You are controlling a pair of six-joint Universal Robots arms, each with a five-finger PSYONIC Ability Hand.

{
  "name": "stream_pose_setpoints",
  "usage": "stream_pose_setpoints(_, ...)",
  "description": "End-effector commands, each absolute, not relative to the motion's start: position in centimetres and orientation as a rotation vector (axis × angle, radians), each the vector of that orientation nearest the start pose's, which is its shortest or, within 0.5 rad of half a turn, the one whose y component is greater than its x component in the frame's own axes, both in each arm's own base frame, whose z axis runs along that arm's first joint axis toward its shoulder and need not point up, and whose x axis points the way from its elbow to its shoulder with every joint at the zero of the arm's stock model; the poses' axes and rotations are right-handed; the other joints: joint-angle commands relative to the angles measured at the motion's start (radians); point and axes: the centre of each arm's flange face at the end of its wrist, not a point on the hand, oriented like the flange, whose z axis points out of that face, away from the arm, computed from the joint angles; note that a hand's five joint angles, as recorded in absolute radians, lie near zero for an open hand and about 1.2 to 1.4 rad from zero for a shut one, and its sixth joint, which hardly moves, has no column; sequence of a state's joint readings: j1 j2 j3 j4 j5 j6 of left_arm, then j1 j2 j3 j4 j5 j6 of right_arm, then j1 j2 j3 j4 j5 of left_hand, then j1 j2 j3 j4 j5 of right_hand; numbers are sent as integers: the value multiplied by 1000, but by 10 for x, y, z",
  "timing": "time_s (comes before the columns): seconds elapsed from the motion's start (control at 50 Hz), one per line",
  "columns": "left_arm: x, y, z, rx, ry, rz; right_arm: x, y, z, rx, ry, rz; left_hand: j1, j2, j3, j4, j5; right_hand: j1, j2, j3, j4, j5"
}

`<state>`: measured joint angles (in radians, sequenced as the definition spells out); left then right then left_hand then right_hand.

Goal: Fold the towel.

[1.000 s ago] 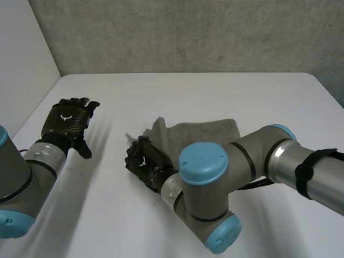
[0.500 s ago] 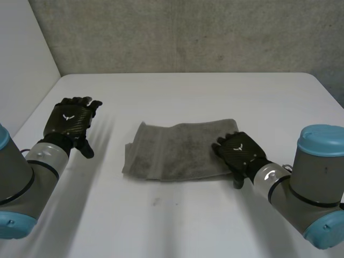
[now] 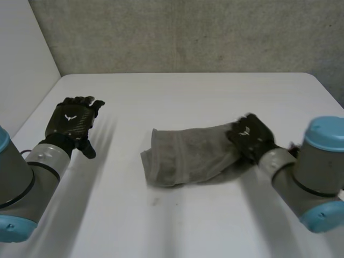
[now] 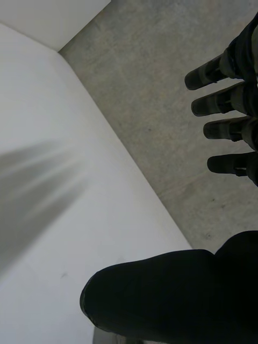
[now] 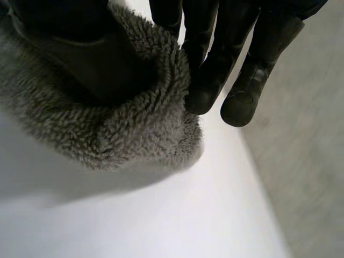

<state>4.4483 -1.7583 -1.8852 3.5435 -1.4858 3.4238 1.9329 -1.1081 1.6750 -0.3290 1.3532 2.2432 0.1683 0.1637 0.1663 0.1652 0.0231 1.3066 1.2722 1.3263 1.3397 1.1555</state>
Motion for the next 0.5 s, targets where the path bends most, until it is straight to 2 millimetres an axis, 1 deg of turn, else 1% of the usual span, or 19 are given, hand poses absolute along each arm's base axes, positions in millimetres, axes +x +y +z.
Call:
stream_pose_setpoints(0.02, -216, -271, 212, 701, 2195, -2206, 364, -230, 163, -1921, 1434, -2075, 6, 11, 8, 9, -23, 90, 124, 70, 57, 66)
stream_pose_setpoints(0.04, -218, -272, 218, 689, 2182, -2234, 380, -215, 157, -1961, 1349, -2027, 6, 11, 8, 9, -23, 90, 124, 70, 57, 66)
stream_pose_setpoints(0.06, -218, -272, 218, 689, 2182, -2235, 380, -215, 157, -1961, 1348, -2026, 6, 11, 8, 9, -23, 90, 124, 70, 57, 66)
stream_pose_setpoints(0.1, -218, -275, 228, 643, 2183, -2285, 400, -190, 142, -2063, 1202, -1912, 6, 11, 8, 9, -23, 90, 124, 70, 57, 66)
stream_pose_setpoints(0.12, -218, -275, 228, 643, 2183, -2285, 400, -190, 142, -2063, 1201, -1911, 6, 11, 8, 9, -23, 90, 124, 70, 57, 66)
stream_pose_setpoints(0.14, -218, -276, 233, 616, 2186, -2314, 407, -181, 134, -2115, 1132, -1864, 6, 11, 8, 9, -23, 90, 124, 70, 57, 66)
stream_pose_setpoints(0.16, -218, -276, 233, 616, 2186, -2314, 407, -181, 134, -2115, 1131, -1864, 6, 11, 8, 9, -23, 90, 124, 70, 57, 66)
stream_pose_setpoints(0.2, -219, -280, 241, 562, 2194, -2368, 414, -174, 124, -2189, 1067, -1822, 6, 11, 8, 9, -23, 90, 124, 70, 57, 66)
stream_pose_setpoints(0.24, -220, -282, 244, 542, 2205, -2385, 414, -174, 121, -2201, 1073, -1800, 6, 11, 8, 9, -23, 90, 124, 70, 57, 66)
stream_pose_setpoints(0.3, -222, -284, 248, 520, 2228, -2404, 410, -172, 121, -2183, 1096, -1778, 6, 11, 8, 9, -23, 90, 124, 70, 57, 66)
stream_pose_setpoints(0.32, -225, -285, 250, 518, 2234, -2414, 406, -171, 123, -2159, 1121, -1772, 6, 11, 8, 9, -23, -145, -110, -164, -178, -168)
stream_pose_setpoints(0.34, -225, -285, 250, 518, 2234, -2414, 406, -171, 123, -2159, 1121, -1772, 6, 11, 8, 9, -23, -147, -113, -167, -180, -170)
stream_pose_setpoints(0.36, -228, -286, 252, 520, 2241, -2423, 402, -169, 129, -2117, 1150, -1775, 6, 11, 8, 9, -23, -577, -543, -597, -610, -601)
stream_pose_setpoints(0.38, -228, -286, 252, 520, 2241, -2423, 402, -169, 129, -2117, 1150, -1775, 6, 11, 8, 9, -23, -582, -547, -601, -615, -605)
stream_pose_setpoints(0.4, -233, -287, 251, 532, 2258, -2421, 399, -167, 138, -2052, 1185, -1787, 7, 12, 9, 10, -22, -1132, -1098, -1152, -1165, -1155)
stream_pose_setpoints(0.42, -239, -287, 249, 553, 2278, -2420, 392, -172, 148, -1969, 1238, -1810, 10, 15, 12, 13, -19, -1132, -1098, -1152, -1165, -1155)
stream_pose_setpoints(0.44, -239, -287, 249, 553, 2278, -2420, 392, -172, 148, -1968, 1238, -1810, 10, 15, 12, 13, -19, -1132, -1098, -1152, -1165, -1155)
stream_pose_setpoints(0.48, -257, -283, 249, 616, 2321, -2418, 370, -193, 169, -1734, 1400, -1853, 13, 17, 15, 16, -16, -1132, -1098, -1152, -1165, -1155)
stream_pose_setpoints(0.5, -257, -283, 249, 616, 2321, -2418, 370, -193, 169, -1733, 1401, -1853, 13, 18, 15, 16, -16, -1132, -1098, -1152, -1165, -1155)
